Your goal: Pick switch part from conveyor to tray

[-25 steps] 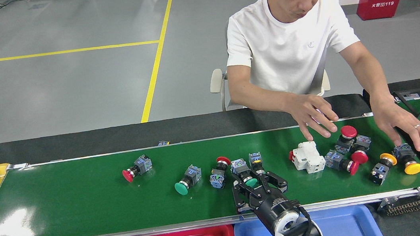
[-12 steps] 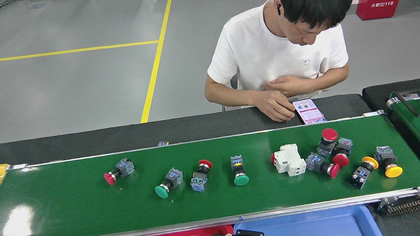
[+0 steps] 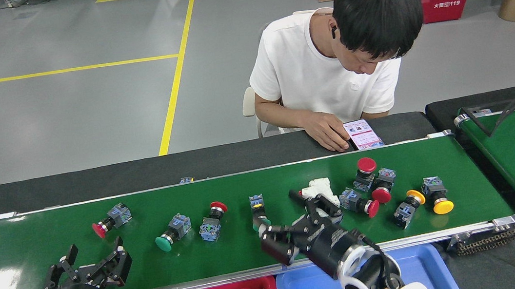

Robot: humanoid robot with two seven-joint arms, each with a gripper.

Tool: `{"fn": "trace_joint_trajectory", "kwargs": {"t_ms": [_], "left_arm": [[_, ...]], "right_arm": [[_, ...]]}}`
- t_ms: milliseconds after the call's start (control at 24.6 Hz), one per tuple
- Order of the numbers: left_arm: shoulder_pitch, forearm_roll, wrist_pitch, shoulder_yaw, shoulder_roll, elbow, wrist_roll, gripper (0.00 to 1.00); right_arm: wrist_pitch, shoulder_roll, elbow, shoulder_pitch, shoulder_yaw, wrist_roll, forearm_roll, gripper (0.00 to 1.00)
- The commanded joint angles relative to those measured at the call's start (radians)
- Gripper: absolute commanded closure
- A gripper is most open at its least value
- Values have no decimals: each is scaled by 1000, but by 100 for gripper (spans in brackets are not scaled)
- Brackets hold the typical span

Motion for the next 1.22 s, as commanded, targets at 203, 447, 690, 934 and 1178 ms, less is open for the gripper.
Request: {"fn": "trace_joint_trajectory", "kwargs": {"t_ms": [203, 447, 690, 934, 1178], "left_arm": [[-133, -3, 53, -11, 103, 222, 98, 0], [-243, -3, 54, -88, 193, 418, 130, 2], [-251, 8, 17, -134, 230, 496, 159, 5], [-268, 28, -26, -129, 228, 525, 216, 87], [-250, 152, -38, -137, 218, 450, 220, 94]], "right_arm": [[206, -142, -30, 104, -16, -272, 12, 0], [205, -139, -48, 187, 4, -269, 35, 0], [209, -99, -56, 204, 53, -251, 78, 1], [211, -2, 53, 110, 182, -54, 93, 1], [249, 60, 166, 40, 210, 24, 125, 2]]}}
